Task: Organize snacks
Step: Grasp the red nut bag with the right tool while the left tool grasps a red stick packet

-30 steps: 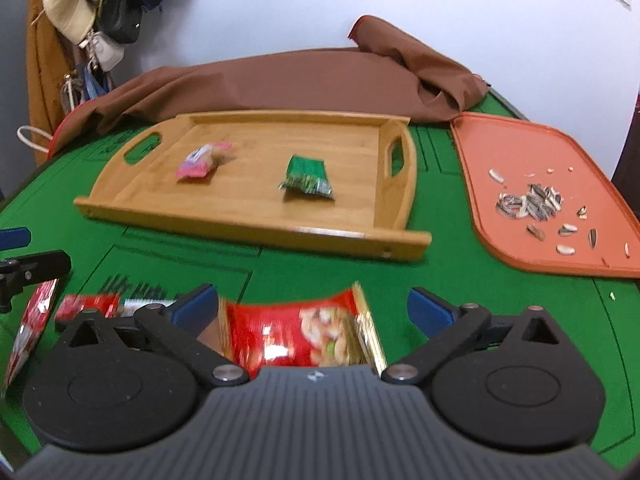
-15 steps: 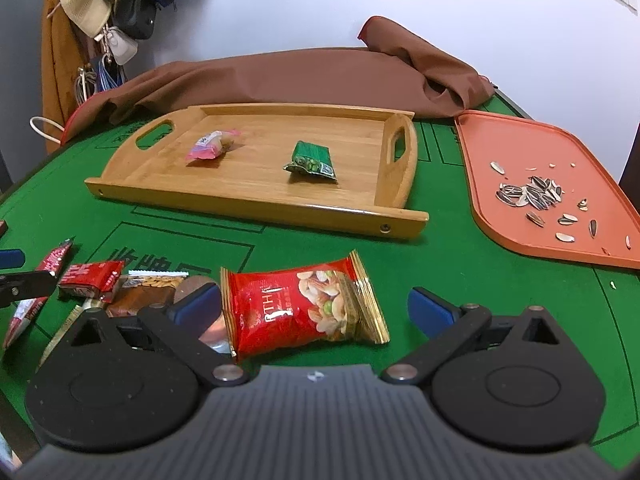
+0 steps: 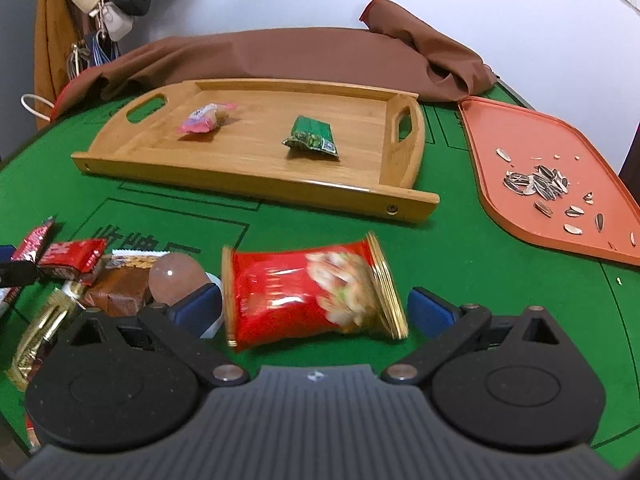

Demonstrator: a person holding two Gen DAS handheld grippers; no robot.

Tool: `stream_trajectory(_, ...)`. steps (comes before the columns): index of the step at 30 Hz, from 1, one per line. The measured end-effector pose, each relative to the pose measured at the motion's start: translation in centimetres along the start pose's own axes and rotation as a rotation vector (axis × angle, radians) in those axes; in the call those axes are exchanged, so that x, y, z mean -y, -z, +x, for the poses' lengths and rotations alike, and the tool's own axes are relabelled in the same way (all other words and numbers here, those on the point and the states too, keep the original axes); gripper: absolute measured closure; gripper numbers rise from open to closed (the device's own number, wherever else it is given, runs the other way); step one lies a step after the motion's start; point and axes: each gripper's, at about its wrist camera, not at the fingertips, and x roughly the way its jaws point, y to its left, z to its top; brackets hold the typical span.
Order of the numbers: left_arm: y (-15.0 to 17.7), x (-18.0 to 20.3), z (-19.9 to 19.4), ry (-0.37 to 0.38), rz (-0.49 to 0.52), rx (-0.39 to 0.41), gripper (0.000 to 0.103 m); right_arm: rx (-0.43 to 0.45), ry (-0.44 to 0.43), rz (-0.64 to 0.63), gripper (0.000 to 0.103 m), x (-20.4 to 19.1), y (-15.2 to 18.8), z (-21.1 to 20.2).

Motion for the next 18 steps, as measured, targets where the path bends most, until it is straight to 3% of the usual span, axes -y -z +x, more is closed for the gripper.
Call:
stream_trajectory(9,0.65,0.54,-0.48,-0.019,0.051,0.003,0.079,-0.009,-0.001,0.014,0.0,0.04,0.04,0.48)
stream_trajectory(15,0.66,0.75,-0.43,-0.02,0.055,0.011,0.084,-0.041,0.028,0.029,0.001,-0.32,-0.45,0.69)
stream_trajectory(18,0.44,0.7,-0.45,-0.012,0.05,0.016,0.087,-0.047,0.029,0.044,0.009,-0.44,-0.71,0.67)
